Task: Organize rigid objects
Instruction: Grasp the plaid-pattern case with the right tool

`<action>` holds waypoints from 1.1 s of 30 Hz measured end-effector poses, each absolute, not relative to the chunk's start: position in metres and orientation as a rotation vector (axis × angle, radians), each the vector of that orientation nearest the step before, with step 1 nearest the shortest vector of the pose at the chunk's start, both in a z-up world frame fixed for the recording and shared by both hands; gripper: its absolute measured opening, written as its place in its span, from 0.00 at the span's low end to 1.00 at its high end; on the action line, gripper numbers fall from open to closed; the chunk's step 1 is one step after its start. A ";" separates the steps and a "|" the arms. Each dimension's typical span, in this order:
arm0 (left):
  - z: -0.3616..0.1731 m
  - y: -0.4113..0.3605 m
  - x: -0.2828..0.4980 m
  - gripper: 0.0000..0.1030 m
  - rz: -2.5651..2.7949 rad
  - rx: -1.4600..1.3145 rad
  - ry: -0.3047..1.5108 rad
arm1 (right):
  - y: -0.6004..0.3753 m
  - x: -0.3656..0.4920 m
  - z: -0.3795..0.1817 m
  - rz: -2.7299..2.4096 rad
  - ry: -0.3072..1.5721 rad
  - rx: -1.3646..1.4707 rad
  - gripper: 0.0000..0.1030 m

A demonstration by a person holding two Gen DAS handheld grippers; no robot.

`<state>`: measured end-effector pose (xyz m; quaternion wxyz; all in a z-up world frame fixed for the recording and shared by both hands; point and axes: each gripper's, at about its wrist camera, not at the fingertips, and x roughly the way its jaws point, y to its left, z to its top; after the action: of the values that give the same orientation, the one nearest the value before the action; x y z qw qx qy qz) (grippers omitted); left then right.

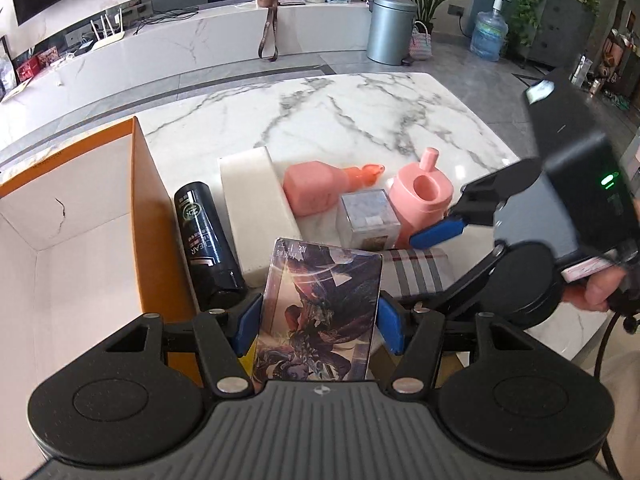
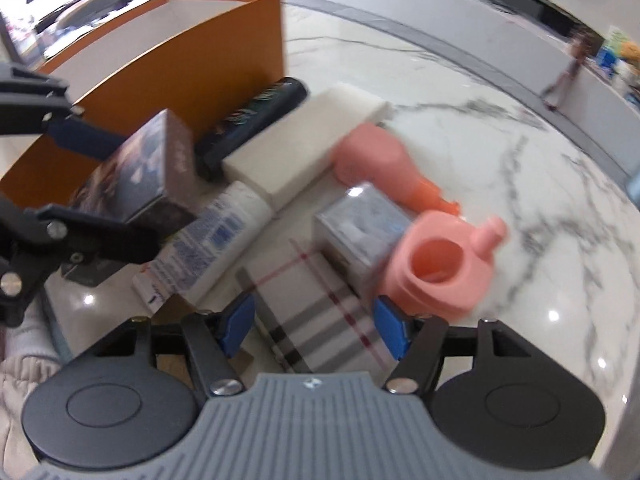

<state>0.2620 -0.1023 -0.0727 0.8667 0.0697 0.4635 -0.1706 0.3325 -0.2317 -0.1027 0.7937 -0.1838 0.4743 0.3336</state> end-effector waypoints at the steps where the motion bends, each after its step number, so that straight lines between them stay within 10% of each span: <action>1: -0.071 -0.101 0.263 0.67 -0.356 0.144 0.969 | -0.229 0.335 -0.107 0.717 1.041 -0.403 0.71; 14: -0.035 -0.071 0.255 0.67 -0.364 0.067 0.935 | -0.230 0.343 -0.116 0.600 1.228 -0.290 0.82; 20: -0.016 -0.043 0.247 0.67 -0.344 0.008 0.936 | -0.236 0.345 -0.109 0.495 1.290 -0.122 0.46; 25: -0.006 -0.018 0.240 0.67 -0.287 0.026 0.921 | -0.219 0.338 -0.105 0.459 1.251 -0.164 0.72; 33: -0.006 0.025 0.248 0.67 -0.303 0.093 0.929 | -0.191 0.341 -0.124 0.416 1.265 -0.277 0.64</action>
<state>0.2477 0.0253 -0.0059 0.8820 0.0444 0.4461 -0.1454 0.3409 -0.1907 -0.1236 0.7774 -0.1281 0.5850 0.1925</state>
